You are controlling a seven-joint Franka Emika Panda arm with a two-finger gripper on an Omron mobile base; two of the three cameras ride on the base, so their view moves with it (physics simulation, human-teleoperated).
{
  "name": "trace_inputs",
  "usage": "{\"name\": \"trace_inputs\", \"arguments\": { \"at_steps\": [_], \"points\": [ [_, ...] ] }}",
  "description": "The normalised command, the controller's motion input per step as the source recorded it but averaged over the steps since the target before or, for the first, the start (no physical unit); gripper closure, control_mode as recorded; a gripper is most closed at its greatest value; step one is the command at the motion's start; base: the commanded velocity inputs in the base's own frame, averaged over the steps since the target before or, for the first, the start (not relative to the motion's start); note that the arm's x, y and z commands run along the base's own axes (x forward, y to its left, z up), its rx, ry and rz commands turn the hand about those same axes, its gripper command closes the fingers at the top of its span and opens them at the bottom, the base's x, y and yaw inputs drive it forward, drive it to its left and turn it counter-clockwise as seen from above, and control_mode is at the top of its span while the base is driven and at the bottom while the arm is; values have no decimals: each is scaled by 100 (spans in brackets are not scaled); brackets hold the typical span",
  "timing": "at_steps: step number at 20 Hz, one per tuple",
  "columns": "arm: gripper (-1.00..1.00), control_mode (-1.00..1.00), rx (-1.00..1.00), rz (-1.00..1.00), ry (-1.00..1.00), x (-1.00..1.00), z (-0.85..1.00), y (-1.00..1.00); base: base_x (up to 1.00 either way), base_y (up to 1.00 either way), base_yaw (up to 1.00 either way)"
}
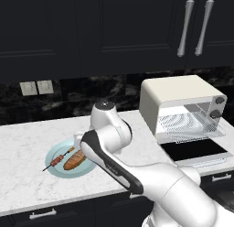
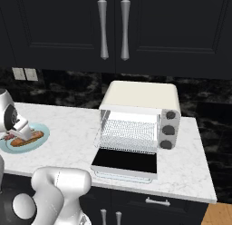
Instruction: Pick up the kebab skewer and baguette bread, and place them inside the toaster oven. Close the toaster oven door and start by setting the timer.
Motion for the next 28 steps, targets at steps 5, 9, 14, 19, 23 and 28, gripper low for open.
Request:
{"name": "trace_inputs", "arguments": {
  "at_steps": [5, 9, 14, 19, 23, 28],
  "points": [
    [-100, -100, 5, -6, 0, 13, -9, 17, 0, 0, 0],
    [-100, -100, 0, -11, -1, 33, -20, 15, 0, 0, 0],
    [-100, -100, 0, -13, 0, 23, -18, 16, 0, 0, 0],
    [-100, -100, -2, -5, 0, 33, -16, 25, 0, 0, 0],
    [-100, -100, -1, 0, 0, 31, -34, 16, 0, 0, 0],
    [-100, -100, 0, 0, 0, 43, -27, 12, 0, 0, 0]
  ]
}}
